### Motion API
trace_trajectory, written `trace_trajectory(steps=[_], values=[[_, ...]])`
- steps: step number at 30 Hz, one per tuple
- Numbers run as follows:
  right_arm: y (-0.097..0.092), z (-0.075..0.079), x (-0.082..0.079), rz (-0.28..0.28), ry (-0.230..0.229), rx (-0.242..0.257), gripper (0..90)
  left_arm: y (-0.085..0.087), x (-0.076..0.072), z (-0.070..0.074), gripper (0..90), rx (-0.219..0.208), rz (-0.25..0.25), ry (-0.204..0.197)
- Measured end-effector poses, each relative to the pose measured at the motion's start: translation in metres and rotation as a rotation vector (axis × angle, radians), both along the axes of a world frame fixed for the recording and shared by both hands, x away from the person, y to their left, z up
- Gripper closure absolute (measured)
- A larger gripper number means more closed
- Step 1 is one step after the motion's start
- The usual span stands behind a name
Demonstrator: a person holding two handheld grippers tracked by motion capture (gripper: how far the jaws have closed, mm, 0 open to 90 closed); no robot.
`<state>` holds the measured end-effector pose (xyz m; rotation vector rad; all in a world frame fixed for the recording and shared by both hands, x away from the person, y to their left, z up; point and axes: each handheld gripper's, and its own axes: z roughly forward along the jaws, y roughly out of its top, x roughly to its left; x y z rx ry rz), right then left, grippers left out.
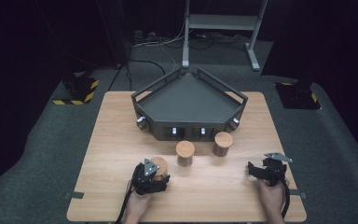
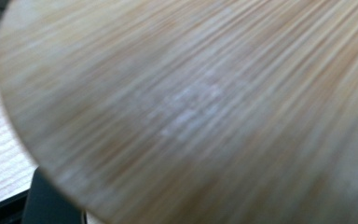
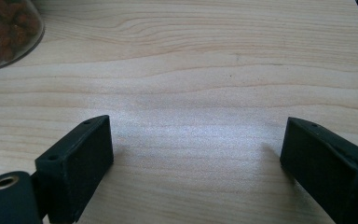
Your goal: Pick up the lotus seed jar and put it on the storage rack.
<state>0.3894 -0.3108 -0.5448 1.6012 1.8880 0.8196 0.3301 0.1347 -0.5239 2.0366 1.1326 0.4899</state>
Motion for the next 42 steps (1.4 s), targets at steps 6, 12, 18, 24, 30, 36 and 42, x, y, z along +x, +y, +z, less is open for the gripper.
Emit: trace_trajectory(steps=[6,12,18,24,30,36,42], values=[[0.0,0.0,0.0,-0.001,0.0,0.0,9.0,0.004,0.001,0.01,25.5,-0.032,-0.004,0.005],[0.0,0.0,0.0,0.0,0.0,0.0,9.0,0.006,0.004,0.021,25.5,-0.037,-0.008,0.009],[0.0,0.0,0.0,0.0,0.0,0.001,8.8,0.006,0.008,0.035,25.5,-0.04,-0.018,0.001],[0.0,0.0,0.0,0.0,0.0,0.001,8.8,0.006,0.011,0.045,25.5,-0.047,-0.027,0.0],[0.0,0.0,0.0,0.0,0.0,0.001,8.8,0.008,0.016,0.054,25.5,-0.031,-0.027,0.005],[0.0,0.0,0.0,0.0,0.0,0.001,8.8,0.011,0.02,0.067,25.5,-0.045,-0.015,-0.002],[0.0,0.0,0.0,0.001,-0.001,0.001,8.8,0.011,0.024,0.075,25.4,-0.05,-0.009,-0.005]])
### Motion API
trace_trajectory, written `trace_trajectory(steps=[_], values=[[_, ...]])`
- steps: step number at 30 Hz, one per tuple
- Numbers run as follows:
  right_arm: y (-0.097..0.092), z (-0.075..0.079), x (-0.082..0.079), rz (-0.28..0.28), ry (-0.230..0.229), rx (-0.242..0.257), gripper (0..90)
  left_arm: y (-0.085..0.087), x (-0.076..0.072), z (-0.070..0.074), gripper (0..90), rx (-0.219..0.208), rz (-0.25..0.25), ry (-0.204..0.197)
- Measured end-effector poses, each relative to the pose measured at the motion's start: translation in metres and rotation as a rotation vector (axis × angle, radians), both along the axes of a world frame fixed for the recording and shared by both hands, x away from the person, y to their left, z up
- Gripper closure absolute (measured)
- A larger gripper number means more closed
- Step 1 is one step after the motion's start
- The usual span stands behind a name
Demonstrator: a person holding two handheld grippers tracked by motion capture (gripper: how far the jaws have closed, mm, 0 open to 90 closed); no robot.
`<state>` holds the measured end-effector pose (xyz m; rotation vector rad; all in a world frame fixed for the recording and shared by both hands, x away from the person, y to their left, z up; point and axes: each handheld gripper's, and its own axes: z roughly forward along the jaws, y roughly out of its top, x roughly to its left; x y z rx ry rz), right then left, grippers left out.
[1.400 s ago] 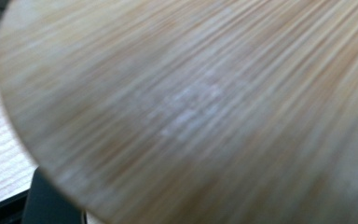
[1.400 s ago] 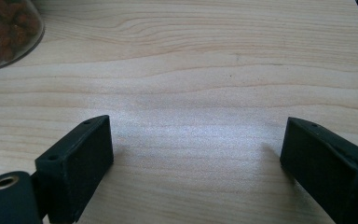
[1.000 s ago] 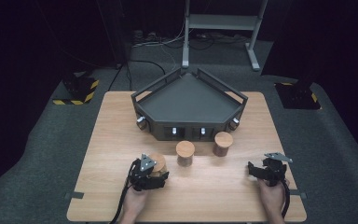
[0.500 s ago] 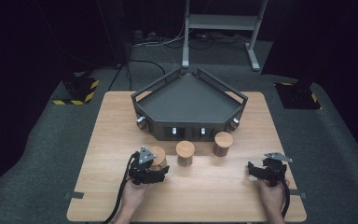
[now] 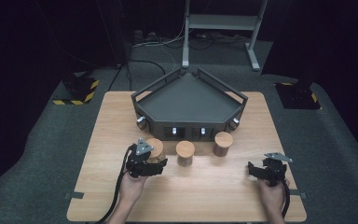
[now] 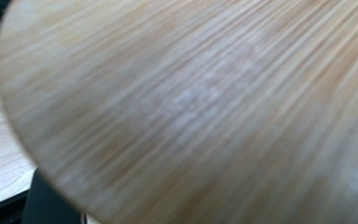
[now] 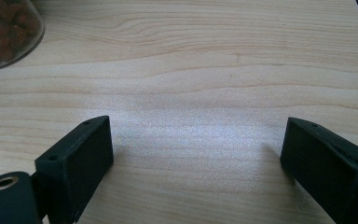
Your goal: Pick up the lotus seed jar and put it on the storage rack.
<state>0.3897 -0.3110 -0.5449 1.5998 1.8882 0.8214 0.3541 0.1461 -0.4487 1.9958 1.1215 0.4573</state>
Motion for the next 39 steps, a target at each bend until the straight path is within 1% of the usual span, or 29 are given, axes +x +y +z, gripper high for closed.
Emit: trace_trajectory(steps=[8,14,17,18,19,20,22,23,24,28,29,30,34,37,39], values=[[0.0,0.0,0.0,0.0,0.0,0.0,8.8,0.0,0.009,0.018,25.5,0.014,0.006,-0.016],[0.0,0.0,0.0,-0.001,0.001,0.001,8.8,0.001,0.021,0.033,25.5,0.023,0.017,-0.025],[0.0,0.0,0.0,0.0,0.0,0.0,8.9,0.001,0.027,0.039,25.5,0.037,0.026,-0.042],[0.0,0.0,0.0,0.0,0.0,0.0,8.9,0.001,0.03,0.041,25.5,0.039,0.028,-0.045],[0.0,0.0,0.0,0.0,0.0,0.0,8.9,0.0,0.036,0.045,25.4,0.046,0.032,-0.047],[0.0,0.0,0.0,0.0,0.0,0.0,8.9,0.0,0.036,0.045,25.5,0.046,0.032,-0.047],[0.0,0.0,0.0,0.0,0.0,0.0,8.8,-0.001,0.042,0.049,25.4,0.049,0.036,-0.048],[0.0,0.0,0.0,-0.001,0.001,0.001,8.9,-0.003,0.047,0.054,25.5,0.055,0.039,-0.054],[0.0,0.0,0.0,-0.001,0.001,0.001,8.9,-0.003,0.047,0.054,25.5,0.055,0.039,-0.054],[0.0,0.0,0.0,0.0,0.0,0.0,8.9,-0.008,0.059,0.066,25.4,0.065,0.041,-0.069],[0.0,0.0,0.0,-0.001,0.001,0.001,8.9,-0.011,0.064,0.071,25.4,0.069,0.043,-0.07],[0.0,0.0,0.0,-0.001,0.001,0.001,8.9,-0.011,0.064,0.071,25.4,0.069,0.043,-0.07],[0.0,0.0,0.0,0.0,0.0,0.0,8.9,-0.017,0.077,0.078,25.5,0.068,0.057,-0.06],[0.0,0.0,0.0,-0.001,0.001,0.001,8.9,-0.023,0.088,0.081,25.5,0.092,0.073,-0.054],[0.0,0.0,0.0,0.0,0.0,0.0,8.9,-0.027,0.095,0.083,25.5,0.096,0.08,-0.048]])
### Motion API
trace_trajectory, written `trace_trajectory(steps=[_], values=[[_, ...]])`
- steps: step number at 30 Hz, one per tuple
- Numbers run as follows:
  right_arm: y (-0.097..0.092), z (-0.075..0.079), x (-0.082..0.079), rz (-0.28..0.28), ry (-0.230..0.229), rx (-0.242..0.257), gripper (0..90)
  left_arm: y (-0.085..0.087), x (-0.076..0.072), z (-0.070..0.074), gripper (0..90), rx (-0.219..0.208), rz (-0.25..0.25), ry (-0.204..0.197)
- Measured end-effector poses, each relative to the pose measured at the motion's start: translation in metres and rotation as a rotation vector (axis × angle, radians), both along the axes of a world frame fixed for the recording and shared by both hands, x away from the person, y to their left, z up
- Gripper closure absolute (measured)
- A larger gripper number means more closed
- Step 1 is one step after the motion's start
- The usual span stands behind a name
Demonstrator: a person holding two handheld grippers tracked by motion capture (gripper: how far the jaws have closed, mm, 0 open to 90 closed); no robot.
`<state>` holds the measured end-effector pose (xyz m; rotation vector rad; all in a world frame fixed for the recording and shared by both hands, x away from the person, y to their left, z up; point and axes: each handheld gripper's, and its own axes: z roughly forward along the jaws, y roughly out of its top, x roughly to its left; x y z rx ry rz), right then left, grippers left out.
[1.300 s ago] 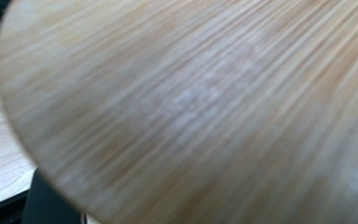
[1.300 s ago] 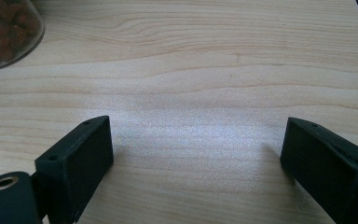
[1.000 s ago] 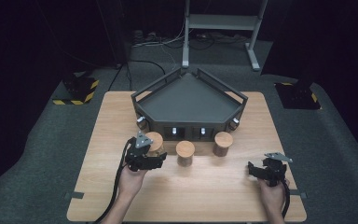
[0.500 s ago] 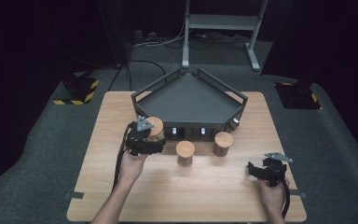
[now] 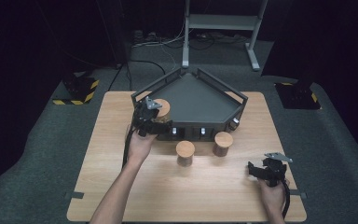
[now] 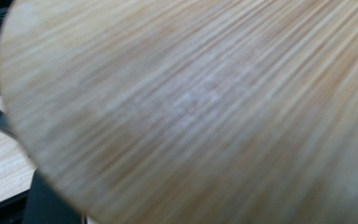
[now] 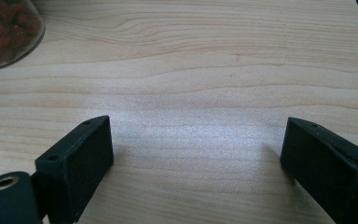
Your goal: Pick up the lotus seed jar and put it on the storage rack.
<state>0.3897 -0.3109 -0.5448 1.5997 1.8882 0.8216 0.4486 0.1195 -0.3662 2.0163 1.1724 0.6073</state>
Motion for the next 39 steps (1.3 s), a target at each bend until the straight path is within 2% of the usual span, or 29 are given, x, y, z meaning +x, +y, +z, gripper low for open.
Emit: trace_trajectory(steps=[5,10,18,23,26,36,39], values=[[0.0,0.0,0.0,0.0,0.0,0.0,8.9,-0.01,0.016,0.0,25.5,0.008,0.029,0.009],[0.0,0.0,0.0,0.001,0.0,0.0,8.9,-0.02,0.038,-0.006,25.5,0.007,0.077,0.028],[0.0,0.0,0.0,0.0,0.0,0.0,8.9,-0.026,0.056,-0.014,25.5,0.02,0.138,0.032],[0.0,0.0,0.0,0.001,0.0,-0.001,8.9,-0.028,0.064,-0.025,25.5,0.041,0.167,0.058],[0.0,0.0,0.0,0.001,0.0,-0.001,8.9,-0.026,0.068,-0.029,25.5,0.026,0.176,0.057],[0.0,0.0,0.0,0.004,-0.001,-0.004,8.9,-0.021,0.074,-0.043,25.5,0.02,0.204,0.077],[0.0,0.0,0.0,0.005,-0.001,-0.005,8.9,-0.019,0.073,-0.045,25.4,0.002,0.2,0.068]])
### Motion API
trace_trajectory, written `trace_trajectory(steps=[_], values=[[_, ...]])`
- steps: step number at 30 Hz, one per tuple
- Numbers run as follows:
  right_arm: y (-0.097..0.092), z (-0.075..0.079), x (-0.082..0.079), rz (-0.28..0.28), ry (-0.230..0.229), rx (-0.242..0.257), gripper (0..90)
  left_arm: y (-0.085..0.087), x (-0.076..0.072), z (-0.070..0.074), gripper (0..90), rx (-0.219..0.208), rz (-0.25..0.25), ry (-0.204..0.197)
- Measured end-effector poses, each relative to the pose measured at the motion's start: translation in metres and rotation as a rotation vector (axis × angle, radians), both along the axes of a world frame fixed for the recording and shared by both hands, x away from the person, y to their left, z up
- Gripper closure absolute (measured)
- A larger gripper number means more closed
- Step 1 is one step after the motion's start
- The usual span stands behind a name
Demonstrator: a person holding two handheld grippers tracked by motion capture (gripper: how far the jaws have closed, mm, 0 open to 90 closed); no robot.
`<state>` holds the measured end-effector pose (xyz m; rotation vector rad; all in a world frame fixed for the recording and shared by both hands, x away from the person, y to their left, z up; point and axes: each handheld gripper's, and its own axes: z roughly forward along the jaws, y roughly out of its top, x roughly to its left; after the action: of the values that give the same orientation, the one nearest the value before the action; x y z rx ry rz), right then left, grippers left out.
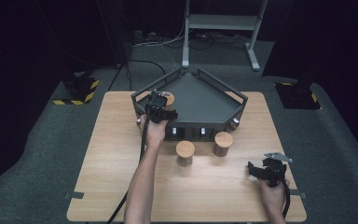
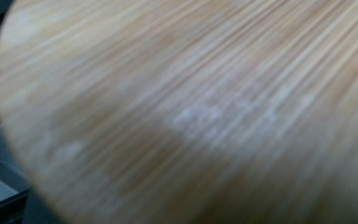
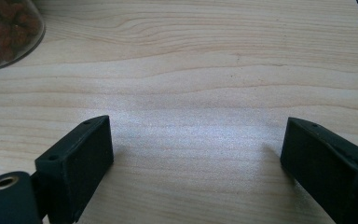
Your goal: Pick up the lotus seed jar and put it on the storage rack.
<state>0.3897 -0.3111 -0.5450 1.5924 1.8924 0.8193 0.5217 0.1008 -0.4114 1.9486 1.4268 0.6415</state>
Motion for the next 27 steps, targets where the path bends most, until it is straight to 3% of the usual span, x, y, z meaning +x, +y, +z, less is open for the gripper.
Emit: trace_trajectory(steps=[13,17,27], values=[[0.0,0.0,0.0,0.0,0.0,0.0,9.0,0.002,0.0,-0.001,25.0,0.009,-0.021,0.007],[0.0,0.0,0.0,0.0,0.0,0.0,9.0,0.004,-0.001,-0.001,13.9,0.014,-0.02,0.008],[0.0,0.0,0.0,0.0,0.0,0.0,9.0,0.011,-0.012,0.004,8.4,0.013,-0.041,-0.02]])
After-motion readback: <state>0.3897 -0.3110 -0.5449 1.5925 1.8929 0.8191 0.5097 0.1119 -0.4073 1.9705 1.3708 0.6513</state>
